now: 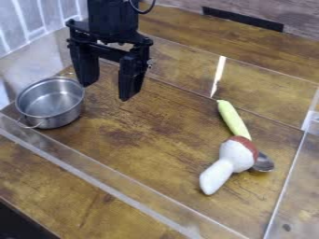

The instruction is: Put the mushroom in the silver pot

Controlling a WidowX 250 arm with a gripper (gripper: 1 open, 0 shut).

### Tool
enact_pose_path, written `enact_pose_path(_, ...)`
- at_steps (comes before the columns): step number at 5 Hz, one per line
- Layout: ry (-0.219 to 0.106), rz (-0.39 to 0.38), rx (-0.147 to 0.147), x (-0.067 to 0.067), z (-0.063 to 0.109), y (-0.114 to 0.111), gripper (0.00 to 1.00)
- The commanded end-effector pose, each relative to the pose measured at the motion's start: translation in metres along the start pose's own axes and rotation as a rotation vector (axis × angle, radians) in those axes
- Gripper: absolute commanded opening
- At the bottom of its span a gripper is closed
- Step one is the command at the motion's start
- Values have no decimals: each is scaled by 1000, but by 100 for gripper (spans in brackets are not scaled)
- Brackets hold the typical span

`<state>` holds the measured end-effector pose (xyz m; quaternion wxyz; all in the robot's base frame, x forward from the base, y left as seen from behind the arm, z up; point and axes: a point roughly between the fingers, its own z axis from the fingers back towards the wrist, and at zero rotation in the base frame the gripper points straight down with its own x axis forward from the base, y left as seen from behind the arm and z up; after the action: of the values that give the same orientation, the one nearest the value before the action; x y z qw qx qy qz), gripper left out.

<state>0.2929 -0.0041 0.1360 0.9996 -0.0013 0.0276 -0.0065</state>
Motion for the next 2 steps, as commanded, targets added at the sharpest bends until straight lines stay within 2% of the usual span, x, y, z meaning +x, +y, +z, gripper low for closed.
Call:
enact_pose_path(1, 30, -7, -1, -5, -16, 6, 100)
enact_pose_path(2, 23, -160, 10, 7, -28, -23, 100)
